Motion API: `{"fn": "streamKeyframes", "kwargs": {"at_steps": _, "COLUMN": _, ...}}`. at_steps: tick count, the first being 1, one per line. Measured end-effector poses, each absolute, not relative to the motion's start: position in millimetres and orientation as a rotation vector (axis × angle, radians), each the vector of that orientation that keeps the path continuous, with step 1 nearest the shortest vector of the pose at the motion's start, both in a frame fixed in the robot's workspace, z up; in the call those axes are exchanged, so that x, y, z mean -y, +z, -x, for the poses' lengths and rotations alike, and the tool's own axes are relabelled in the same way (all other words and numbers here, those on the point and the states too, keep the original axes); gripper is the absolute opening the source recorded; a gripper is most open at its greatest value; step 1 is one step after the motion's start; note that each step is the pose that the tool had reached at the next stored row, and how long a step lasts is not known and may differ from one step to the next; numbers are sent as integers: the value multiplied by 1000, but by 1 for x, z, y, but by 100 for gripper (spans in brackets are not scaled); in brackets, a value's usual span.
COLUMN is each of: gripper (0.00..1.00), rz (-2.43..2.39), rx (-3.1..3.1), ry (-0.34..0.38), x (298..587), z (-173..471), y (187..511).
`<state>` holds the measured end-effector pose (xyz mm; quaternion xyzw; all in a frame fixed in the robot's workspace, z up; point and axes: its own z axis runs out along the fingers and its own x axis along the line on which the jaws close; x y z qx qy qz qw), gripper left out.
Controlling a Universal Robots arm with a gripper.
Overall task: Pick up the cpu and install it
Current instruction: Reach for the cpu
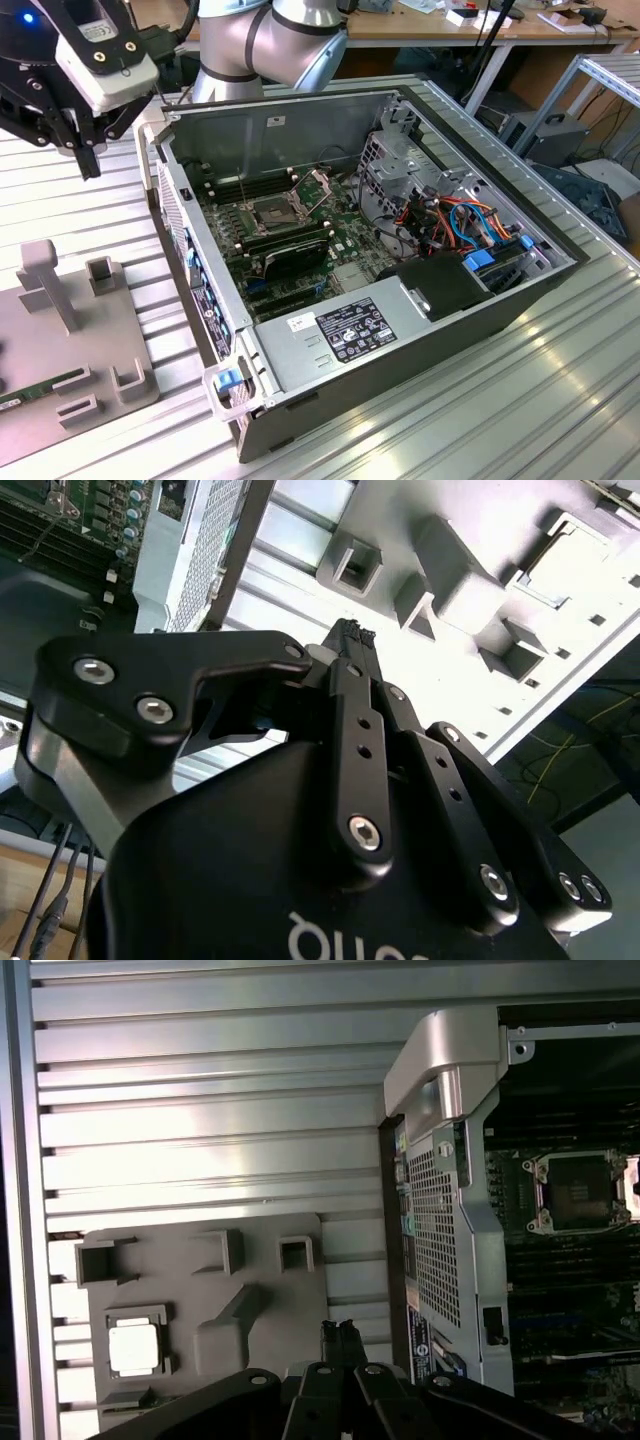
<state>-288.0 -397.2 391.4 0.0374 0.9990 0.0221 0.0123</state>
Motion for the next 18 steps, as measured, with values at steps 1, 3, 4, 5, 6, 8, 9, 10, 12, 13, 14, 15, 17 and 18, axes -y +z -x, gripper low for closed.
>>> {"fn": "streamKeyframes", "kwargs": {"at_steps": 1, "gripper": 11, "rz": -117, "rx": -3114, "ry": 69, "x": 397, "z": 292, "y": 391}}
{"fn": "streamKeyframes", "kwargs": {"at_steps": 3, "gripper": 11, "rz": -117, "rx": -3114, "ry": 69, "x": 397, "z": 298, "y": 391}}
{"fn": "streamKeyframes", "kwargs": {"at_steps": 4, "gripper": 11, "rz": -117, "rx": -3114, "ry": 69, "x": 397, "z": 299, "y": 391}}
{"fn": "streamKeyframes", "kwargs": {"at_steps": 5, "gripper": 11, "rz": -117, "rx": -3114, "ry": 69, "x": 397, "z": 301, "y": 391}}
{"fn": "streamKeyframes", "kwargs": {"at_steps": 6, "gripper": 11, "rz": -117, "rx": -3114, "ry": 69, "x": 397, "z": 302, "y": 391}}
{"fn": "streamKeyframes", "kwargs": {"at_steps": 8, "gripper": 11, "rz": -117, "rx": -3114, "ry": 69, "x": 397, "z": 306, "y": 391}}
{"fn": "streamKeyframes", "kwargs": {"at_steps": 9, "gripper": 11, "rz": -117, "rx": -3114, "ry": 69, "x": 397, "z": 307, "y": 391}}
{"fn": "streamKeyframes", "kwargs": {"at_steps": 10, "gripper": 11, "rz": -117, "rx": -3114, "ry": 69, "x": 397, "z": 309, "y": 391}}
{"fn": "streamKeyframes", "kwargs": {"at_steps": 12, "gripper": 11, "rz": -117, "rx": -3114, "ry": 69, "x": 397, "z": 313, "y": 391}}
{"fn": "streamKeyframes", "kwargs": {"at_steps": 13, "gripper": 11, "rz": -117, "rx": -3114, "ry": 69, "x": 397, "z": 314, "y": 391}}
{"fn": "streamKeyframes", "kwargs": {"at_steps": 14, "gripper": 11, "rz": -117, "rx": -3114, "ry": 69, "x": 397, "z": 316, "y": 391}}
{"fn": "streamKeyframes", "kwargs": {"at_steps": 15, "gripper": 11, "rz": -117, "rx": -3114, "ry": 69, "x": 397, "z": 318, "y": 390}}
{"fn": "streamKeyframes", "kwargs": {"at_steps": 17, "gripper": 11, "rz": -117, "rx": -3114, "ry": 69, "x": 397, "z": 321, "y": 390}}
{"fn": "streamKeyframes", "kwargs": {"at_steps": 18, "gripper": 11, "rz": -117, "rx": -3114, "ry": 69, "x": 397, "z": 323, "y": 390}}
